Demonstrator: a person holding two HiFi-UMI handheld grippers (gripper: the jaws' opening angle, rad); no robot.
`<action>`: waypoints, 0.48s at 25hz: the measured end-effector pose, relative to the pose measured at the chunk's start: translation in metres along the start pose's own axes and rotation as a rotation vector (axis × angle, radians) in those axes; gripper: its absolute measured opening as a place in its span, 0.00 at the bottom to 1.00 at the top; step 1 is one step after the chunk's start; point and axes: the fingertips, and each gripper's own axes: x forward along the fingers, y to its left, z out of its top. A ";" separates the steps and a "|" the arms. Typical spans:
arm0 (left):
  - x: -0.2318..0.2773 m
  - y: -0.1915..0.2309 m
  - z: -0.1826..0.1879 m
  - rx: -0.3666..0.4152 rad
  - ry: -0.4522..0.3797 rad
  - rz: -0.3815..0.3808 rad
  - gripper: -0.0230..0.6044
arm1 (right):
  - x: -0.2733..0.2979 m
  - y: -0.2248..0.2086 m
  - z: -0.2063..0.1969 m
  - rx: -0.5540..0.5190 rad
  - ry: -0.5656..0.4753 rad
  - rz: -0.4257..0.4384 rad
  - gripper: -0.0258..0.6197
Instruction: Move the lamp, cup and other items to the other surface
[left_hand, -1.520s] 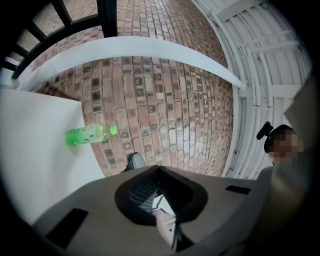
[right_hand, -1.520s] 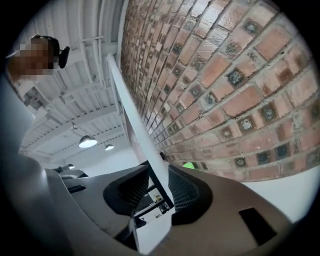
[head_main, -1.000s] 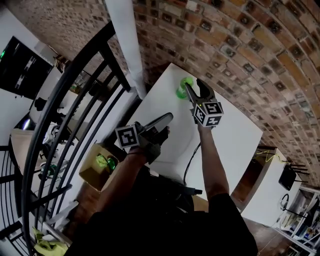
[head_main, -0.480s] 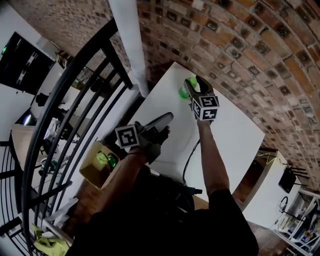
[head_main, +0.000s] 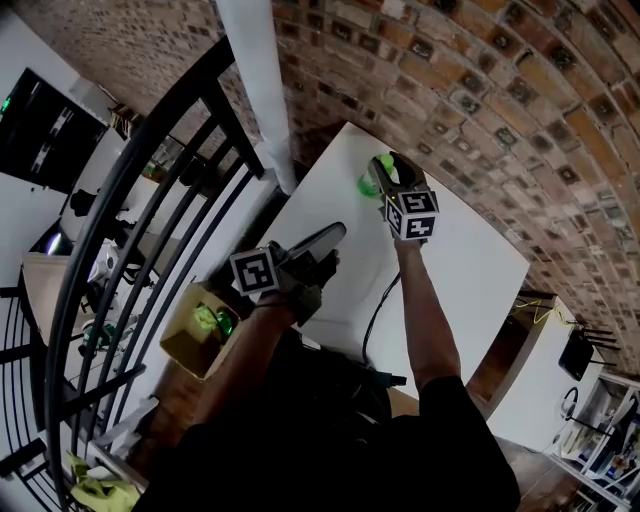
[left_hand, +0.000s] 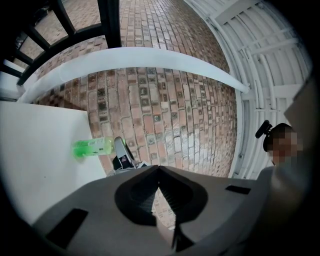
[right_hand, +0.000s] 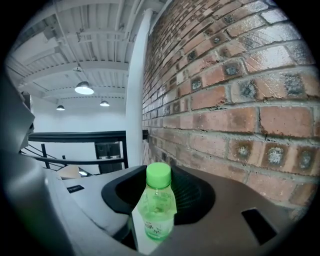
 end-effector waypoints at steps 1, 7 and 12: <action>0.000 -0.001 0.000 0.003 0.003 -0.002 0.05 | -0.004 0.000 0.002 0.010 -0.005 -0.004 0.33; 0.001 -0.008 -0.002 0.000 0.022 -0.033 0.05 | -0.042 0.002 0.017 0.102 -0.048 -0.033 0.32; 0.001 -0.023 -0.017 -0.012 0.063 -0.082 0.05 | -0.095 0.010 0.032 0.155 -0.091 -0.076 0.32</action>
